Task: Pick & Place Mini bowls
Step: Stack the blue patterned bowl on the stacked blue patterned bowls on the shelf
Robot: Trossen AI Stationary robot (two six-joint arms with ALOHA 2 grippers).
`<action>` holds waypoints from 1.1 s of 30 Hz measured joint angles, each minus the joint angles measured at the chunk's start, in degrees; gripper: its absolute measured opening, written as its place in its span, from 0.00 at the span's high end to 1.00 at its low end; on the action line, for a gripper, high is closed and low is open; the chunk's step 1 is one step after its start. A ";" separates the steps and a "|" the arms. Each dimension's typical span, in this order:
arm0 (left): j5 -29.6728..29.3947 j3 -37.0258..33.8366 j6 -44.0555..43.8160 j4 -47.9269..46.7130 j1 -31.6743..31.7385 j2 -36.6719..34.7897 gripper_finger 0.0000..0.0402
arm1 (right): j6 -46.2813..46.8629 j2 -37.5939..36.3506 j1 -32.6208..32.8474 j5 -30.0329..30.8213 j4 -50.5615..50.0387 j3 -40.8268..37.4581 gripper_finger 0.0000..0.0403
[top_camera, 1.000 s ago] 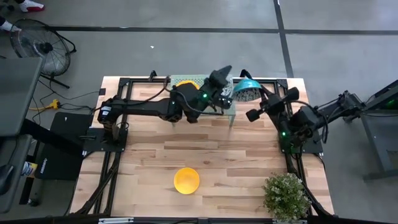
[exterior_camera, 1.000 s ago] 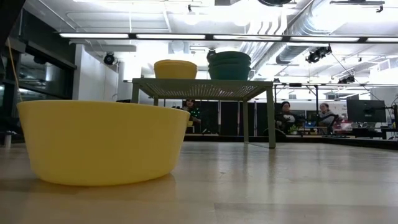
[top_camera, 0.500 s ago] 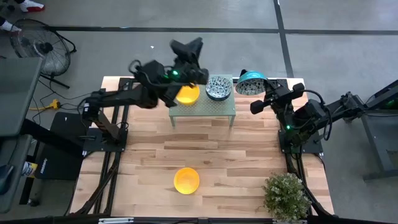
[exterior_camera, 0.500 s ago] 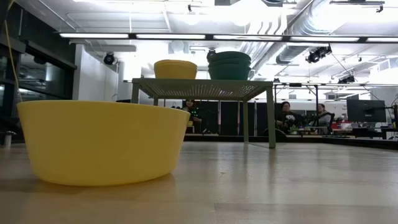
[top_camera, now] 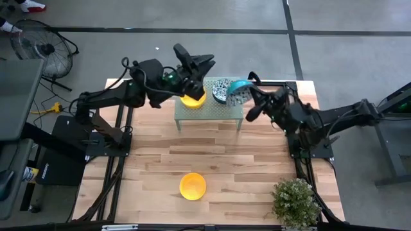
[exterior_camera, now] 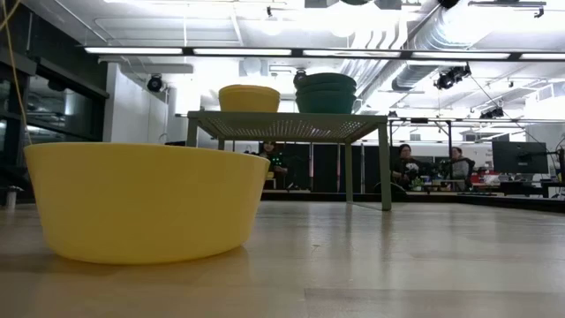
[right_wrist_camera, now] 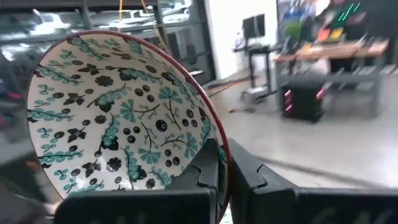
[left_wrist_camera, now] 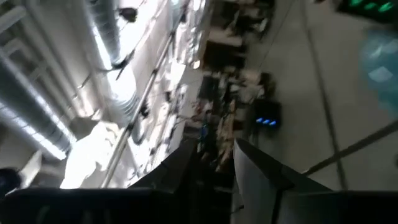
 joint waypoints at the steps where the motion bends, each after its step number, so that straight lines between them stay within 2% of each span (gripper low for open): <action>1: 1.11 -0.01 -1.22 -2.03 0.00 -0.61 0.75 | 3.07 0.00 -1.89 -2.88 -1.56 0.42 1.00; 6: 9.10 0.08 -8.50 -12.06 0.67 -4.20 0.75 | 17.03 2.04 -13.14 -19.58 -22.87 9.72 1.00; 9: 16.26 -0.19 -13.86 -19.39 1.33 -6.90 0.75 | 20.75 5.64 -19.81 -29.69 -35.31 17.47 1.00; 12: 24.60 -0.01 -20.45 -25.72 3.70 -8.90 0.75 | 21.13 9.86 -26.19 -39.81 -45.53 25.50 1.00; 15: 33.26 -0.11 -25.64 -32.49 6.19 -10.17 0.75 | 20.01 14.47 -31.16 -47.32 -53.64 32.98 1.00; 19: 40.42 -1.69 -28.59 -40.39 9.15 -11.25 0.75 | 18.39 20.96 -37.01 -57.27 -63.93 42.02 1.00; 25: 48.02 -7.45 -27.41 -44.26 11.82 -12.74 0.75 | 17.28 30.46 -42.58 -64.39 -74.98 54.24 1.00; 33: 56.27 -19.47 -25.77 -40.02 15.12 -17.18 0.75 | 17.64 41.60 -46.05 -68.60 -87.57 68.19 1.00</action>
